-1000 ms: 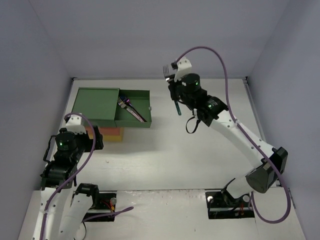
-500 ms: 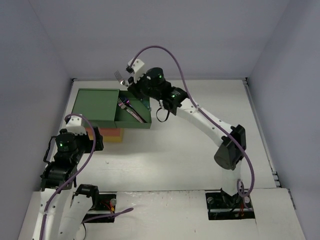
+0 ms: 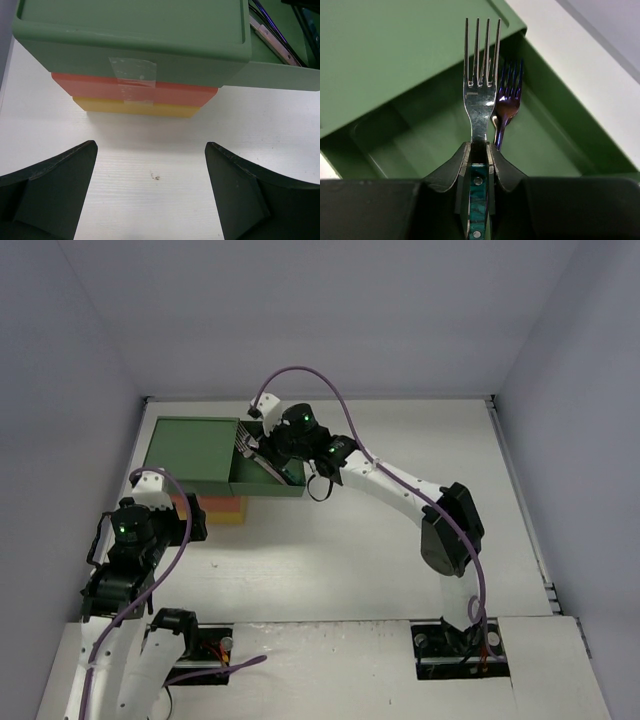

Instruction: Sort the eating utensils into containers

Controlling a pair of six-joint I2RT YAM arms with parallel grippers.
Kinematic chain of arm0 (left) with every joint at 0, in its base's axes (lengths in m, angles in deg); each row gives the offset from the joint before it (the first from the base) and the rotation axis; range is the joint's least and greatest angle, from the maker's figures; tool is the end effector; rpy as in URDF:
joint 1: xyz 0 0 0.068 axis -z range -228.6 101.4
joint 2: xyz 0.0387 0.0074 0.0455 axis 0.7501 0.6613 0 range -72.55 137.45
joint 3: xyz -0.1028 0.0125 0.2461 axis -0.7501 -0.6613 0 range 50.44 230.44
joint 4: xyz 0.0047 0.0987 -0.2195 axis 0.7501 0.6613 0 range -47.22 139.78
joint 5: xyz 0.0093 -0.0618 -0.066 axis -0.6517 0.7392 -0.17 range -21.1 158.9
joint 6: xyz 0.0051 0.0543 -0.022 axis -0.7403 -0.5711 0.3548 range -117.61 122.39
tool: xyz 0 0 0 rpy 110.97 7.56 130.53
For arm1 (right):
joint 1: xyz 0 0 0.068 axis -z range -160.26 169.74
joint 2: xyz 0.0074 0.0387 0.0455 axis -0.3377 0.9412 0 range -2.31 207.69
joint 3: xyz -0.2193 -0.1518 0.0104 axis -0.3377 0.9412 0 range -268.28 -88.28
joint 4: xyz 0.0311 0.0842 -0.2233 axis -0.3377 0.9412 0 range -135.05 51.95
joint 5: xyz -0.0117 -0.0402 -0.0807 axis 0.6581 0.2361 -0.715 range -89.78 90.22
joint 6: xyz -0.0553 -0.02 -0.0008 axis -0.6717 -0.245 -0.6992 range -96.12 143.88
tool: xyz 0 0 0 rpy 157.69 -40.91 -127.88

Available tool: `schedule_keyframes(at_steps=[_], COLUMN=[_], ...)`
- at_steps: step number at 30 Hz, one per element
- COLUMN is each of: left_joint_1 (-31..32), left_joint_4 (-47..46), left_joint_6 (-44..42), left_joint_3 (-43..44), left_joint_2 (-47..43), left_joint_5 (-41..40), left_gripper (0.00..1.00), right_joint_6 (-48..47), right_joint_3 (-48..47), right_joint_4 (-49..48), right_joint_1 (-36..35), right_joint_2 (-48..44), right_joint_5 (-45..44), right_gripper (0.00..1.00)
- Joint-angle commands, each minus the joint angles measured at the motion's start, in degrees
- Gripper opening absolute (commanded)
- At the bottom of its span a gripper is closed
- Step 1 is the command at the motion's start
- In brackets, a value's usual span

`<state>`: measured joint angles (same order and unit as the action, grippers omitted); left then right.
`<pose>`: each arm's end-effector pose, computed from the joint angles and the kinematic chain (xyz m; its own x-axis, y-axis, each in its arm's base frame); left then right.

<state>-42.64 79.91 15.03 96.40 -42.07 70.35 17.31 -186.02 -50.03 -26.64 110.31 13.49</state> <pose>0.1040 -0.0120 0.3186 -0.3859 -0.1797 -0.9049 0.0438 0.9762 -0.2125 0.3128 0.3423 0.3325 -0.0195 -0.1817 -0.9832 -0.8685 0.4903 -0.0734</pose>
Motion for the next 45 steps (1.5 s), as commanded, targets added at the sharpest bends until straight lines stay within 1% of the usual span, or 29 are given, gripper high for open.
schedule_keyframes(at_steps=[1, 5, 7, 8, 9, 10, 12, 15, 16, 18, 20, 23, 25, 27, 30, 32, 34, 39, 45], left_joint_1=[0.3, 0.2, 0.3, 0.2, 0.2, 0.3, 0.3, 0.2, 0.2, 0.2, 0.2, 0.1, -0.3, -1.7, -5.3, -11.0, -14.5, -17.0, -19.2], left_joint_4=[-3.2, -3.1, -3.1, -3.0, -3.0, -3.0, -2.3, 0.9, 2.3, 5.2, 7.0, 8.2, 8.5, 8.6, 8.6, 8.5, 8.4, 8.3, 8.0], left_joint_6=[0.4, 0.4, 0.4, 0.4, 0.4, 0.4, 1.1, 2.4, 2.5, 1.9, 1.4, 0.4, -0.4, -1.2, -2.2, -2.3, -2.8, -5.5, -6.9], left_joint_3=[0.5, 0.5, 0.5, 0.5, 0.5, 0.7, 1.3, 6.7, 9.8, 17.6, 25.7, 33.9, 37.2, 41.0, 44.0, 46.4, 49.8, 55.2, 55.9], left_joint_2=[0.8, 1.0, 1.0, 1.1, 1.0, 0.9, 0.7, 2.5, 4.0, 8.2, 13.6, 21.0, 24.8, 30.2, 37.2, 41.7, 45.8, 53.7, 59.7], left_joint_5=[0.1, 0.1, 0.0, -0.1, -0.1, -0.3, -0.6, -0.9, -1.8, -3.5, -4.3, -5.7, -6.2, -6.4, -3.0, 1.2, 3.3, 4.4, 6.8], left_gripper=[0.87, 0.87, 0.87, 0.87, 0.87, 0.87, 0.87, 0.87, 0.87, 0.87, 0.87, 0.87, 0.87, 0.87, 0.87, 0.87, 0.87, 0.87, 0.87], right_joint_6=[1.5, 2.6, 2.7, 2.7, 2.7, 2.7, 2.6, 2.9, 3.1, 4.3, 7.5, 14.2, 15.8, 16.9, 17.6, 17.2, 15.9, 12.1, 4.7], right_joint_3=[0.4, 0.2, 0.0, -0.3, -0.6, -1.0, -1.4, -1.0, -0.4, 1.5, 4.1, 8.0, 11.6, 14.4, 18.6, 20.7, 22.2, 22.9, 21.2], right_joint_4=[-5.4, -5.2, -5.2, -5.2, -5.2, -5.2, -5.1, -5.1, -5.1, -4.9, -4.8, -4.7, -4.6, -4.6, -4.4, -4.4, -4.4, -4.4, -4.4], right_joint_1=[-0.4, -0.4, -0.4, -0.3, -0.3, -0.4, -0.4, 0.2, 0.6, 2.4, 5.9, 12.3, 14.9, 18.4, 21.7, 23.0, 23.4, 23.7, 23.8], right_joint_2=[-6.1, -6.9, -7.2, -7.4, -7.6, -7.9, -9.1, -11.3, -12.3, -14.3, -16.4, -19.3, -20.9, -22.6, -23.5, -23.3, -22.3, -18.4, -12.7], right_joint_5=[-3.4, -5.7, -6.1, -6.1, -6.1, -6.1, -6.8, -10.1, -11.3, -12.7, -11.0, -5.0, -2.1, 2.6, 8.2, 11.9, 14.5, 23.7, 31.3], right_gripper=[0.15, 0.25, 0.33, 0.41, 0.41, 0.48, 0.55, 0.62, 0.63, 0.63, 0.62, 0.59, 0.57, 0.56, 0.54, 0.54, 0.54, 0.53, 0.53])
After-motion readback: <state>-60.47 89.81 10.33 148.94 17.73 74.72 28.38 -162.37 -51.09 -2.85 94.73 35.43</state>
